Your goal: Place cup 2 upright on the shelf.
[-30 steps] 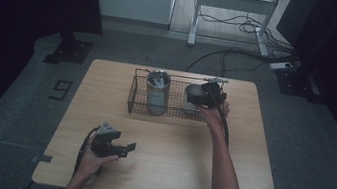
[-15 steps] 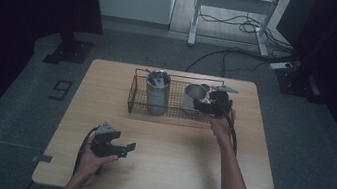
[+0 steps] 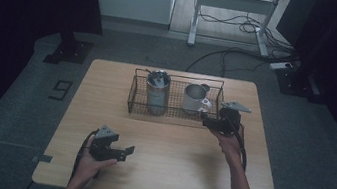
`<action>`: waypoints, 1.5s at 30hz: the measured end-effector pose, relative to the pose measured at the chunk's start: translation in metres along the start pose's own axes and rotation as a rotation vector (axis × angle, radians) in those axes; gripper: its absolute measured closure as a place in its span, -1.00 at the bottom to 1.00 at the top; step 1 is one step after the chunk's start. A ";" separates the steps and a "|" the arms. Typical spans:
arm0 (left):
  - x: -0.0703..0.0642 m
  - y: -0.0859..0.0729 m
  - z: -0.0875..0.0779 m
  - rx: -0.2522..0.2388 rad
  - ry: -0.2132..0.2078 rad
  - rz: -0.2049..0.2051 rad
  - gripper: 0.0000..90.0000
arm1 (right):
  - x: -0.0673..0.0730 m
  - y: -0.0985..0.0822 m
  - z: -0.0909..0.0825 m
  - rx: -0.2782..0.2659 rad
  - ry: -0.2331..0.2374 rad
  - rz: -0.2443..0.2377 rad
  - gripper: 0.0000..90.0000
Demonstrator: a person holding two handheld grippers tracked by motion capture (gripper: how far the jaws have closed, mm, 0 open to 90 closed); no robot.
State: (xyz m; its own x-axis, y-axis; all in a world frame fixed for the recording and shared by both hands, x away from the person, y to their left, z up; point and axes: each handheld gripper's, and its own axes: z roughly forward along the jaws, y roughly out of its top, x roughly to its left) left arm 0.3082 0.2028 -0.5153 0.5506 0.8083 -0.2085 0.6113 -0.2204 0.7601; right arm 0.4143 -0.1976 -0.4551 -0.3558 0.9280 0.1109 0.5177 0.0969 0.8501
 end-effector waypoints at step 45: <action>-0.003 -0.012 0.018 0.086 0.037 0.027 -0.67 | -0.041 -0.116 -0.067 0.039 0.019 0.016 -0.70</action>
State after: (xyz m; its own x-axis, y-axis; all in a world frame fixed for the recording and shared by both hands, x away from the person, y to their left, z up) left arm 0.3090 0.1929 -0.5348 0.5471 0.8206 -0.1651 0.6442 -0.2867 0.7091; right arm 0.3161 -0.2711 -0.5238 -0.3618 0.9225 0.1344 0.5535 0.0966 0.8272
